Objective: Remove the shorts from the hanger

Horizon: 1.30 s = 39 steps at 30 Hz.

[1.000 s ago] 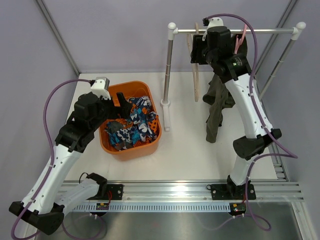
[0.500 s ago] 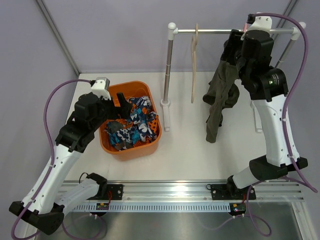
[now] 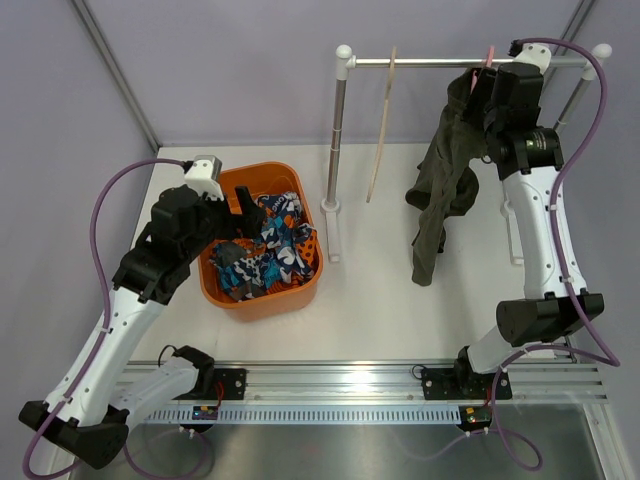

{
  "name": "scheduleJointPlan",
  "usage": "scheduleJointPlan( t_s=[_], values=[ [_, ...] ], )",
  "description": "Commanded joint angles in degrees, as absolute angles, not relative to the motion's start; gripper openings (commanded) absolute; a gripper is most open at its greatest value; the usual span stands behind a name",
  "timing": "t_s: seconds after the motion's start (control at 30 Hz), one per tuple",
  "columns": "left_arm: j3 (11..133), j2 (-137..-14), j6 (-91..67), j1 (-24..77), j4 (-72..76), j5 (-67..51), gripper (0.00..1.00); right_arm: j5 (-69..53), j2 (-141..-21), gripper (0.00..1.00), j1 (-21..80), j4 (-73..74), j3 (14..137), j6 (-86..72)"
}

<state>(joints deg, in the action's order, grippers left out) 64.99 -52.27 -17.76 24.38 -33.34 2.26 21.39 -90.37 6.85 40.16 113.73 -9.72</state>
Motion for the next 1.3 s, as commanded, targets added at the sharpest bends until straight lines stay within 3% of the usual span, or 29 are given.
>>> scheduleJointPlan(
  t_s=[0.0,0.4,0.9,1.1,1.2,1.27],
  values=[
    [64.69,-52.65,-16.61,24.34,-30.94,0.70,0.98,18.90,-92.54,0.63,6.59,34.89,115.66,-10.81],
    [64.42,-52.56,-16.35,24.26,-30.94,0.97,0.98,20.47,-96.15,0.63,6.59,32.43,116.98,-11.60],
    [64.42,-53.09,-16.17,24.26,-30.94,0.70,0.98,21.09,-99.84,0.47,6.50,31.38,117.68,-11.52],
    [64.25,-53.17,-16.26,24.26,-30.94,0.53,0.98,21.71,-99.23,0.25,6.50,31.20,116.98,-11.25],
    [64.16,-53.09,-16.35,24.26,-30.94,0.53,0.98,21.80,-98.62,0.01,6.50,31.90,117.33,-11.08],
    [64.07,-53.00,-16.43,24.26,-30.85,0.44,0.98,21.53,-97.74,0.00,6.50,32.25,117.86,-10.99]
  ],
)
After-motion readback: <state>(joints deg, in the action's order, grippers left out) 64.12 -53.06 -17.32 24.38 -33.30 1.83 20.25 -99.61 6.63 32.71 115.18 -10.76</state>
